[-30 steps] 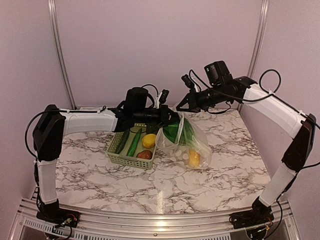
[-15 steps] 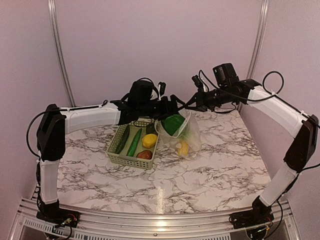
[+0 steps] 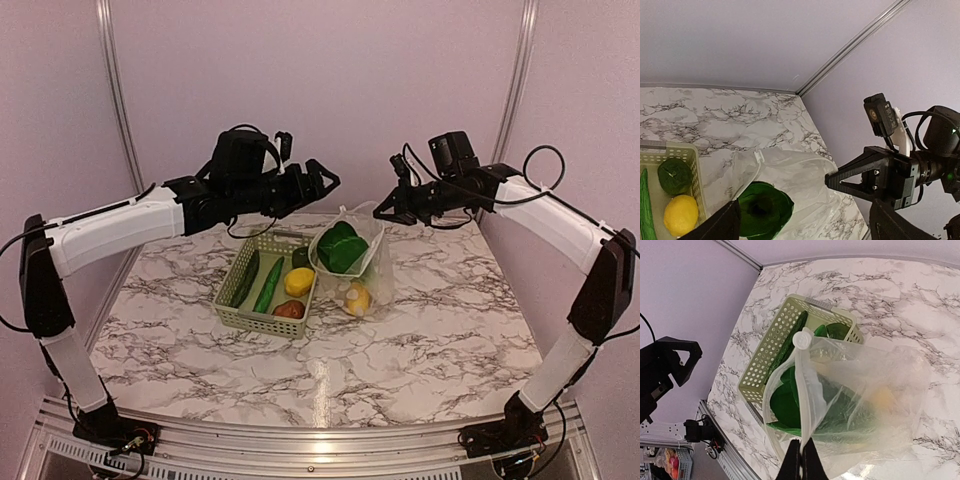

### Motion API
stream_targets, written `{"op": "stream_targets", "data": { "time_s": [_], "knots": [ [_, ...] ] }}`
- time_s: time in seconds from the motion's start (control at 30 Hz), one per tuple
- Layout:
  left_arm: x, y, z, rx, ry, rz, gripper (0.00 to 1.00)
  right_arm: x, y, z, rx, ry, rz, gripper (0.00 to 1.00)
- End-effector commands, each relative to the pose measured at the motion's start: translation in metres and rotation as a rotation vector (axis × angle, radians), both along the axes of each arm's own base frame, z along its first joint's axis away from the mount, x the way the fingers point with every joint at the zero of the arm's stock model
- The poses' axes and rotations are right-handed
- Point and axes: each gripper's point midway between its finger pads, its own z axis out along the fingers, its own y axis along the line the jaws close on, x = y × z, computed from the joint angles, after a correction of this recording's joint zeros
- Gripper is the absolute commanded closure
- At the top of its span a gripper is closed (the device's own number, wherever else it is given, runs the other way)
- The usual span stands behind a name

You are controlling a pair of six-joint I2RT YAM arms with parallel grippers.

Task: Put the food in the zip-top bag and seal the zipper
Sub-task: Adjust the fake vegetable in the zipper food storage bag, then adjust the zipper food storage bag at the center of the board.

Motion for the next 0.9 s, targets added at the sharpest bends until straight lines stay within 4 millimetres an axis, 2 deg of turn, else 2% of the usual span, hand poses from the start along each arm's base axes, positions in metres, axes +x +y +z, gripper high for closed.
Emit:
{"op": "stream_targets", "data": {
  "time_s": [0.0,0.1,0.13,0.27,0.6,0.7,0.73,0.8,0.83,0.87],
  "knots": [
    [-0.012,0.031,-0.087,0.270,0.169,0.050,0.15,0.005,0.003,0.016,0.035,-0.044,-0.006,1.00],
    [-0.014,0.035,-0.115,0.312,0.248,0.065,0.32,0.004,0.004,0.013,0.039,-0.036,-0.002,1.00],
    [-0.013,0.034,-0.122,0.324,0.268,0.066,0.41,0.004,0.003,0.014,0.040,-0.037,-0.002,1.00],
    [-0.015,0.021,-0.143,0.323,0.349,0.032,0.60,0.004,0.003,0.014,0.039,-0.040,-0.004,1.00],
    [-0.022,0.012,-0.178,0.375,0.412,-0.022,0.59,0.007,0.004,0.012,0.044,-0.041,-0.012,1.00],
    [-0.021,0.000,-0.185,0.347,0.403,-0.062,0.63,0.008,0.004,0.011,0.042,-0.041,-0.012,1.00],
    [-0.018,-0.007,-0.186,0.321,0.397,-0.077,0.69,0.008,0.004,0.010,0.039,-0.040,-0.013,1.00],
    [-0.012,-0.023,-0.184,0.264,0.390,-0.109,0.92,0.009,0.003,0.006,0.028,-0.034,-0.019,1.00],
    [-0.009,-0.031,-0.180,0.238,0.387,-0.121,1.00,0.011,0.001,0.001,0.007,-0.024,-0.029,1.00],
    [-0.004,-0.040,-0.173,0.213,0.383,-0.126,1.00,0.014,-0.004,-0.004,-0.029,-0.013,-0.051,1.00]
  ]
}}
